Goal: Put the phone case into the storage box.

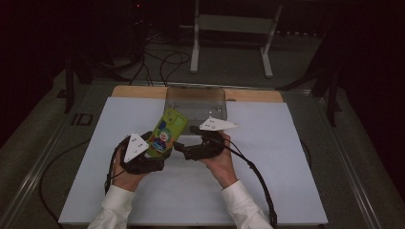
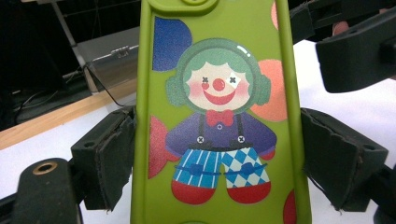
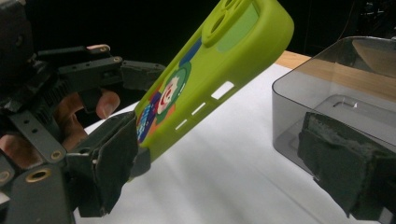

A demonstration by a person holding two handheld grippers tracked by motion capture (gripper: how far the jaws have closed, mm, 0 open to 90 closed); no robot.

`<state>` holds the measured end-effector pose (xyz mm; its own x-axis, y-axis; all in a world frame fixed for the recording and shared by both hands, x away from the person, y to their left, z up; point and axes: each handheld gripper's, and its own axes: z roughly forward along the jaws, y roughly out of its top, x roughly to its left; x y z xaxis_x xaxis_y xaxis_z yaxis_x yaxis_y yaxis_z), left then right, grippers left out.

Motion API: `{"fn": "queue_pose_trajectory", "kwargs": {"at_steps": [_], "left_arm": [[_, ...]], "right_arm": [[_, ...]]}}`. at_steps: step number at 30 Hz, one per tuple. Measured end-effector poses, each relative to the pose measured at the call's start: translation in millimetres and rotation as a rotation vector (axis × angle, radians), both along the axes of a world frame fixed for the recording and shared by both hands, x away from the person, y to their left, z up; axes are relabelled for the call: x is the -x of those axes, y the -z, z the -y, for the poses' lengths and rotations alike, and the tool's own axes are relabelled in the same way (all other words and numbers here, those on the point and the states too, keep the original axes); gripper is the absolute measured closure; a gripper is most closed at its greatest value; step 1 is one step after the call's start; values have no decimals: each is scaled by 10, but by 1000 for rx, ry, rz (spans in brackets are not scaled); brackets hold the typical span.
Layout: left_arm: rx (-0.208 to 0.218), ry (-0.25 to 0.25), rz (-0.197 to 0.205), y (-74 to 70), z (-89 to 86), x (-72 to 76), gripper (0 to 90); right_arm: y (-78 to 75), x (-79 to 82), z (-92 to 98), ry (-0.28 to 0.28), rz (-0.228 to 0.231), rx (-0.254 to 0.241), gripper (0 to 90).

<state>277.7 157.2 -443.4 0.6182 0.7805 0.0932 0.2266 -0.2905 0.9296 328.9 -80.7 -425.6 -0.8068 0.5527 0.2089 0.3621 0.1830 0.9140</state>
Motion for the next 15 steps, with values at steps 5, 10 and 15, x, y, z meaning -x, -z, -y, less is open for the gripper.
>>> {"fn": "queue_pose_trajectory", "kwargs": {"at_steps": [5, 10, 15], "left_arm": [[6, 4, -3, 4, 3, -3, 158], [11, 4, -6, 17, 16, -7, 158], [16, 3, -5, 22, 23, -7, 158]], "right_arm": [[3, -2, -22, 13, -17, -4, 171], [18, -1, -44, 16, -27, -25, 219], [21, -1, -62, 36, -47, -51, 316]]}}
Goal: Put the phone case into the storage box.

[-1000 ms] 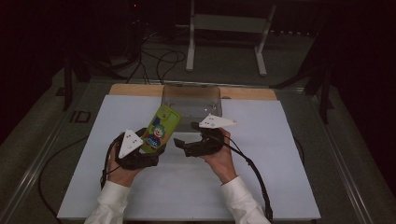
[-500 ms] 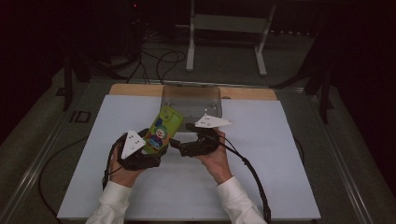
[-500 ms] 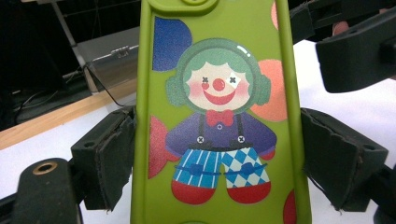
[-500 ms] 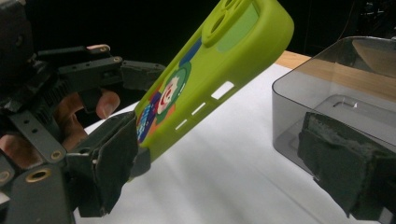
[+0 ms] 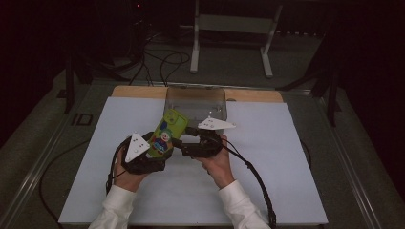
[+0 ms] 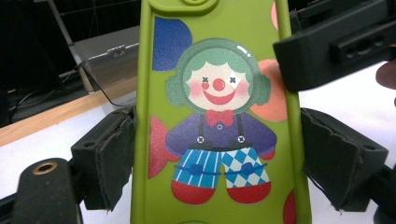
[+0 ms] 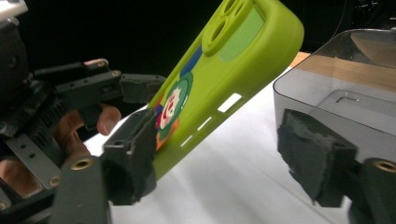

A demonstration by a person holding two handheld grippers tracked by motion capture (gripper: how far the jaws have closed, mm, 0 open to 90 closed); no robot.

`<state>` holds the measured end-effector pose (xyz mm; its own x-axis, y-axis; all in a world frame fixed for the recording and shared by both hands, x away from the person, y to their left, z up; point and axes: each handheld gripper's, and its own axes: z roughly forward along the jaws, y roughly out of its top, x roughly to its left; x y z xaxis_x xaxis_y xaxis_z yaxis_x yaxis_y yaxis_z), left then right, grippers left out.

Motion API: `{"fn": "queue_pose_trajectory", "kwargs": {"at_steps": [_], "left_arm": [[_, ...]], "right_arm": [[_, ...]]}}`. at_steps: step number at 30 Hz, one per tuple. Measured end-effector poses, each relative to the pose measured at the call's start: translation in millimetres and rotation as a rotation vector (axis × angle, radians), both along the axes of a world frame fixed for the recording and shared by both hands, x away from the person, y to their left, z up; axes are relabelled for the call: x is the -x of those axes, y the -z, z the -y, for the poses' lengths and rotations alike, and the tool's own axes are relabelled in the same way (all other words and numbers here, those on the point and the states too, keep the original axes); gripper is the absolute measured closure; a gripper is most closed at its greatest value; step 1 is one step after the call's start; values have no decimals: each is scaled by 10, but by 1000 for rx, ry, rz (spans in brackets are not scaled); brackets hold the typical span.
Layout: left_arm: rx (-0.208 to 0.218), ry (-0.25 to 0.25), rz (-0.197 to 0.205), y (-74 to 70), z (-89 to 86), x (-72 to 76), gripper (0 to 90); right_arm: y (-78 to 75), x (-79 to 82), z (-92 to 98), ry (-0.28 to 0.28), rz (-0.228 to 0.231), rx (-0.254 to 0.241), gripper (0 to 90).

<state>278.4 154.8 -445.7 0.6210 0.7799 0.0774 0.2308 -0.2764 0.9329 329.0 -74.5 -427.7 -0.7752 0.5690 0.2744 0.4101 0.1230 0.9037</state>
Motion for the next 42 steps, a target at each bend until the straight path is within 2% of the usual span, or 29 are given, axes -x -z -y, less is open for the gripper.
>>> {"fn": "queue_pose_trajectory", "kwargs": {"at_steps": [5, 11, 15, 16, 19, 24, 30, 34, 35, 37, 40, 42], "left_arm": [[13, -2, -1, 3, 0, 1, 158], [36, -16, 2, 9, 12, 8, 158], [57, -31, -4, 33, 44, 10, 159], [62, -35, -3, 39, 54, 12, 159], [74, -53, -8, 59, 81, 14, 158], [122, -85, -27, 96, 124, 16, 159], [159, -111, -42, 127, 162, 21, 158], [168, -121, -50, 137, 174, 23, 158], [183, -129, -54, 144, 186, 28, 158], [189, -134, -55, 145, 201, 34, 158], [192, -140, -63, 157, 215, 27, 158], [176, -144, -62, 167, 230, 29, 158]], "right_arm": [[-15, 15, -11, 3, -15, -50, 411], [7, 30, -43, -9, -56, -79, 517], [39, 39, -78, -12, -94, -100, 661], [45, 40, -85, -11, -103, -106, 673], [68, 30, -94, 3, -138, -124, 692], [94, 17, -85, 33, -185, -167, 712], [114, 10, -85, 42, -205, -170, 714], [126, 3, -88, 52, -213, -171, 717], [126, 3, -88, 52, -213, -171, 718], [142, -5, -104, 42, -233, -173, 722], [152, -1, -113, 49, -230, -169, 743], [150, 3, -116, 53, -232, -169, 761]]}}
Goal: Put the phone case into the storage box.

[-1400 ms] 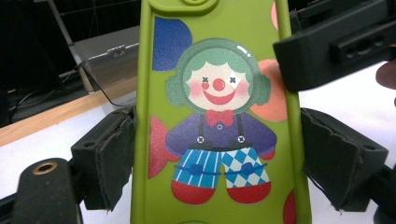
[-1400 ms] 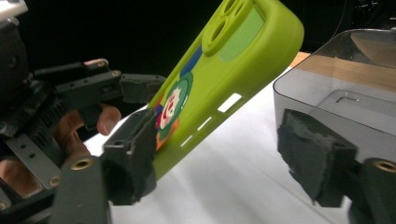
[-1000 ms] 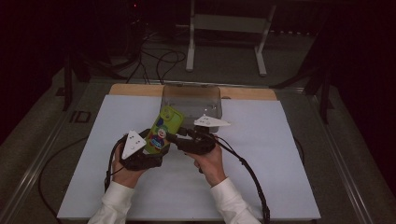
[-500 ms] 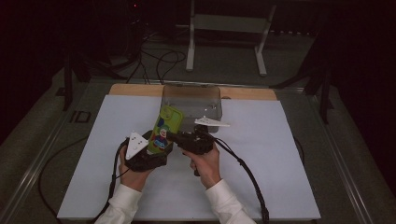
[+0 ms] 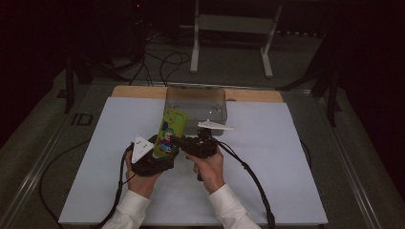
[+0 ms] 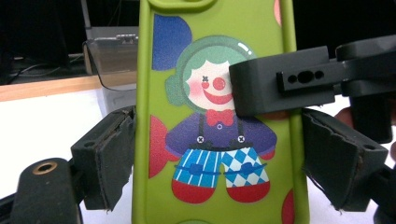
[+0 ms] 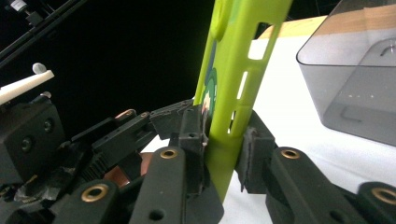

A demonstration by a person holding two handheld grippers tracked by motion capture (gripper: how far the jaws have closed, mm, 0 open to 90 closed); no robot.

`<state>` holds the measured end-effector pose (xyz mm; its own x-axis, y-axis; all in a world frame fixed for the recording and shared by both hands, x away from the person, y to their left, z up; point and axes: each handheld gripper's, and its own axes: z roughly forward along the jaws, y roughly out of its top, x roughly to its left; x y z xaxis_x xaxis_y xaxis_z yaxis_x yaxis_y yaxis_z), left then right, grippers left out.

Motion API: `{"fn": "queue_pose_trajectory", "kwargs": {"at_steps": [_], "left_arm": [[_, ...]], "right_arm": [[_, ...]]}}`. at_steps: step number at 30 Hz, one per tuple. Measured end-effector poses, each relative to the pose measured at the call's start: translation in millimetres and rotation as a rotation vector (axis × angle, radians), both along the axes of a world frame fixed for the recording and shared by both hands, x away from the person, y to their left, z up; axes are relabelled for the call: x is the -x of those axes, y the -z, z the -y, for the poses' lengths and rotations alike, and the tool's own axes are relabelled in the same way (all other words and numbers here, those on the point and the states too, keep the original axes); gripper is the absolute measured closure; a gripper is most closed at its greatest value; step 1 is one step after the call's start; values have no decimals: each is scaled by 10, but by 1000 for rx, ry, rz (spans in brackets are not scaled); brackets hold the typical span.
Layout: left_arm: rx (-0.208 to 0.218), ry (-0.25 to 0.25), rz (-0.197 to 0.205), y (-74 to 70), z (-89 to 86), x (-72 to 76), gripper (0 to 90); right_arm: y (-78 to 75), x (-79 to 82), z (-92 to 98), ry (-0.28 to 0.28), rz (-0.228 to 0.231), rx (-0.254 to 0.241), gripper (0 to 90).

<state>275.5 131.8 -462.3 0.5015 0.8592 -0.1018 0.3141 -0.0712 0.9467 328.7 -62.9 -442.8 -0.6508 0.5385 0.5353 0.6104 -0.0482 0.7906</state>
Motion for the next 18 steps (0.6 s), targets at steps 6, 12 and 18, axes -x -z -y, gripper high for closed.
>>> {"fn": "queue_pose_trajectory", "kwargs": {"at_steps": [6, 12, 18], "left_arm": [[-16, 1, -8, 17, 30, -9, 150], [-37, 31, -1, 7, 42, -15, 107], [-73, 63, -23, 16, 53, -44, 30]], "right_arm": [[-10, 22, -9, 5, 9, 23, 777], [-34, 19, 10, 13, 13, 20, 778], [-42, 29, 12, 13, 18, 33, 777]]}}
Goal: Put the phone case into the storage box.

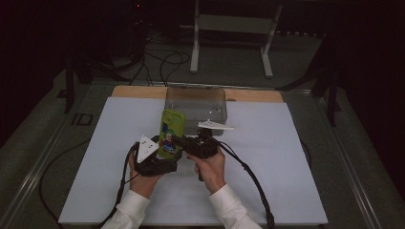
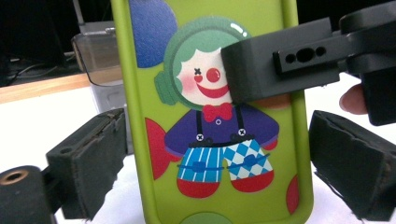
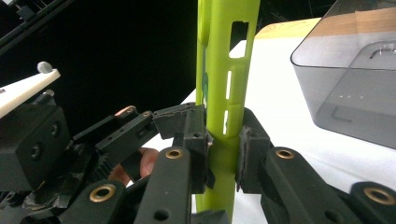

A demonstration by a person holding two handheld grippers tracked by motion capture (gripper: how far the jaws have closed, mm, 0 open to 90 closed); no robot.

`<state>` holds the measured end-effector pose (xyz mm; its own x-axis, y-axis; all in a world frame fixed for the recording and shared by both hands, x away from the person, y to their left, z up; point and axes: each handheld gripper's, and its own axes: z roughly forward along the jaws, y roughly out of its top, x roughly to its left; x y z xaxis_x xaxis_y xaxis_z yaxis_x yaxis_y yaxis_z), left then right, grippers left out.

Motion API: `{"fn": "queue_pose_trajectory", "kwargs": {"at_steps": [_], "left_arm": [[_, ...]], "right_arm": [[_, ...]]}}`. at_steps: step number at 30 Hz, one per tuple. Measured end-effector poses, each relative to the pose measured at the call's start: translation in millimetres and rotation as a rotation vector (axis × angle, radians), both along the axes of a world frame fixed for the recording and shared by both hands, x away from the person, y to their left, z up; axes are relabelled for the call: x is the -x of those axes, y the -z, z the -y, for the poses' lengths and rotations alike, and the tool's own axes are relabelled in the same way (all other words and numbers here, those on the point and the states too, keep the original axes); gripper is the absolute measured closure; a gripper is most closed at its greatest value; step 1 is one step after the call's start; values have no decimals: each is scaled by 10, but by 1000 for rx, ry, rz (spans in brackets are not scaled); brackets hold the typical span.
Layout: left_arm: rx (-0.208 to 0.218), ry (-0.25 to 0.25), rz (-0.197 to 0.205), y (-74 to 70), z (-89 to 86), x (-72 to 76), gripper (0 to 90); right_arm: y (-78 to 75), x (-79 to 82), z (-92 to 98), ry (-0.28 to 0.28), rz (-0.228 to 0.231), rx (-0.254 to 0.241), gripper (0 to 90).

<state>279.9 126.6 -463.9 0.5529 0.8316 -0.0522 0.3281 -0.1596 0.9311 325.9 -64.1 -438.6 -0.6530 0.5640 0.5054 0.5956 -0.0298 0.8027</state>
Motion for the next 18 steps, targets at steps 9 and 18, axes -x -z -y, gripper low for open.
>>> {"fn": "queue_pose_trajectory", "kwargs": {"at_steps": [9, 18], "left_arm": [[-16, 11, 31, -33, -50, 9, 0], [-51, 37, 32, -83, -113, 26, 0]], "right_arm": [[-31, 10, 28, 8, 18, 16, 776], [-61, 1, 78, 19, 26, 37, 775]]}}
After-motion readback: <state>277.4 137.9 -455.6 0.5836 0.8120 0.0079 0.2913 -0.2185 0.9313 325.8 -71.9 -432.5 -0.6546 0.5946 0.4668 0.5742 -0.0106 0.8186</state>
